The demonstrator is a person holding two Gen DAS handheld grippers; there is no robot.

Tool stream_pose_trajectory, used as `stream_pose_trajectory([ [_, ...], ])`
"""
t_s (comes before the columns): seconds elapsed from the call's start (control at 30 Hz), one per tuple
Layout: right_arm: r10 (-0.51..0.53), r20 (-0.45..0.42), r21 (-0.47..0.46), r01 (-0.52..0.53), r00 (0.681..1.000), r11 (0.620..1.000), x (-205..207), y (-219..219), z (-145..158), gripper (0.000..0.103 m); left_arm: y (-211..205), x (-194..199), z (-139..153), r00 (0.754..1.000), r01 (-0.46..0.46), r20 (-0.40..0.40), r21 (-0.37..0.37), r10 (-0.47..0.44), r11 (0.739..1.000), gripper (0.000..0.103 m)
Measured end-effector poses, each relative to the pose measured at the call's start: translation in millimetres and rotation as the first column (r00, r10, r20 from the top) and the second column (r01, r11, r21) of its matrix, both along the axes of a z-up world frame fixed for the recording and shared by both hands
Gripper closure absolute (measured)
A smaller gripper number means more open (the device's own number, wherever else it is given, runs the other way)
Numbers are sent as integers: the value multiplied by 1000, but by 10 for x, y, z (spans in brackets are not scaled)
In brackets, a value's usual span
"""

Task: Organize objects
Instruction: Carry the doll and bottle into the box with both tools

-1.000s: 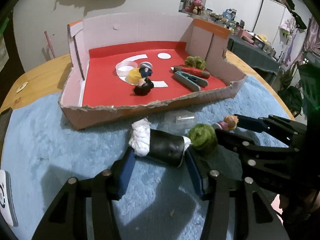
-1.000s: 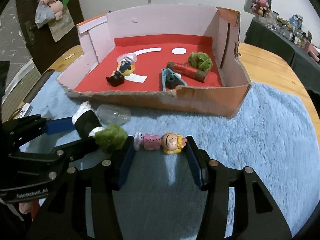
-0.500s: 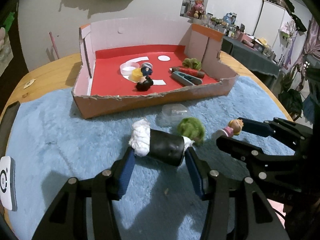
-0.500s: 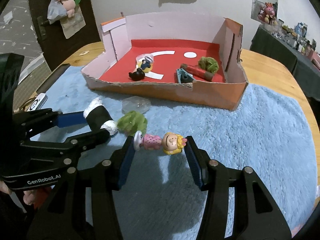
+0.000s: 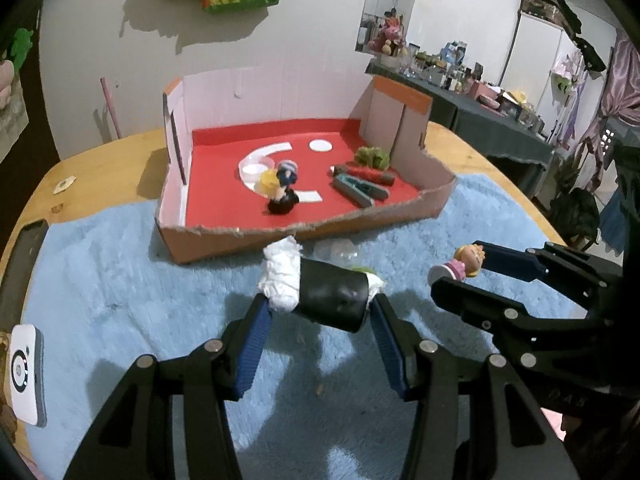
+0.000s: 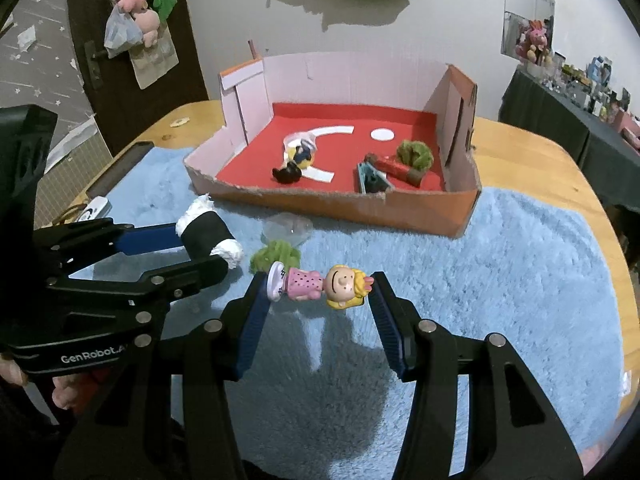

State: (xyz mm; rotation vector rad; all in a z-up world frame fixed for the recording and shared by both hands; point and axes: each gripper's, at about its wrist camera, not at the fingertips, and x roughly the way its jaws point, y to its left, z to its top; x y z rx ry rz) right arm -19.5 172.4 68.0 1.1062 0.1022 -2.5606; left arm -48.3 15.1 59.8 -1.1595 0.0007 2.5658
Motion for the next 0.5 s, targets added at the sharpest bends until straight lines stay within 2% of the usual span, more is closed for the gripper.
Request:
stream_pose_trajectory([
  [0.5,6,-41,-29,-7,999,1000,-184,8,241,54,-7,-235,175,1000,-5,-23,14,6,1000,49],
])
